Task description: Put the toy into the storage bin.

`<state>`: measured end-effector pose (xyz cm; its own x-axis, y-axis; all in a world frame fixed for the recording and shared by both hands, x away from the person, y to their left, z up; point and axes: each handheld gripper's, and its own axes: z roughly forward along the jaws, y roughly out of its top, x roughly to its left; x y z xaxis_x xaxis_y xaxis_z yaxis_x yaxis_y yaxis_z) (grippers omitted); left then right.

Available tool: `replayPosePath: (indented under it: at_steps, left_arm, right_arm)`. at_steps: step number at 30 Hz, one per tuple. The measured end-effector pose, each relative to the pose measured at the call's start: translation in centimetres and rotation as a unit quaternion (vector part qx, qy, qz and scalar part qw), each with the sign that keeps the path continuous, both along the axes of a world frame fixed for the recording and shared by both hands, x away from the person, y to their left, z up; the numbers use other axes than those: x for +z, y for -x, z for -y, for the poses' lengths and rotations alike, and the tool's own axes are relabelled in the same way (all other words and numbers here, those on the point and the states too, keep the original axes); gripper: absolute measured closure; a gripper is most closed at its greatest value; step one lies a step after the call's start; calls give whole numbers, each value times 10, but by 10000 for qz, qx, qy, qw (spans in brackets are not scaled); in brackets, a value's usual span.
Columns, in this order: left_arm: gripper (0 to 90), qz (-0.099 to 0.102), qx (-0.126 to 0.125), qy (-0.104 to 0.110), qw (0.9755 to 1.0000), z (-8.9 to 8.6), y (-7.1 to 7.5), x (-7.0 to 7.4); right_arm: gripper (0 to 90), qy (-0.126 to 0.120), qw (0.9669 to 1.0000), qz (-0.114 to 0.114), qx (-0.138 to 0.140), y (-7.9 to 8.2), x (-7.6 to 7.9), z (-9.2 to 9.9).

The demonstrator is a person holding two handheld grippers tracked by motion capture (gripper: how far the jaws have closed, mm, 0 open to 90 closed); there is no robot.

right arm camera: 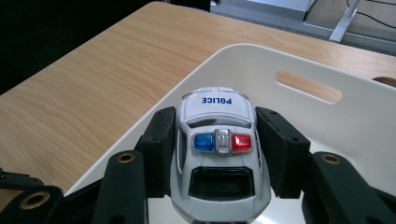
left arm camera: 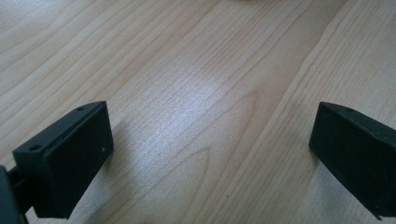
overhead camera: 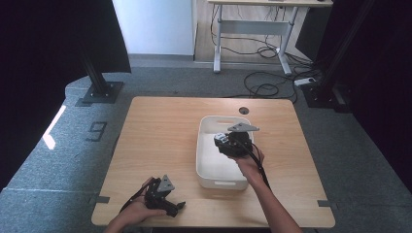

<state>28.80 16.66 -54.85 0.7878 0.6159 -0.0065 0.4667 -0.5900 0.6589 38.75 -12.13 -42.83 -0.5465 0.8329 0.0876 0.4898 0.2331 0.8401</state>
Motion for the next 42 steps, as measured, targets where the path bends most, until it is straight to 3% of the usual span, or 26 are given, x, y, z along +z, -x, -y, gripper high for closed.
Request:
replayPosePath:
  at_steps: [42]
  left_arm:
    - [0, -2, -3, -3, 10000, 0, 0, 0]
  right_arm:
    - [503, 394, 9987, -291, 123, -19, -20, -35]
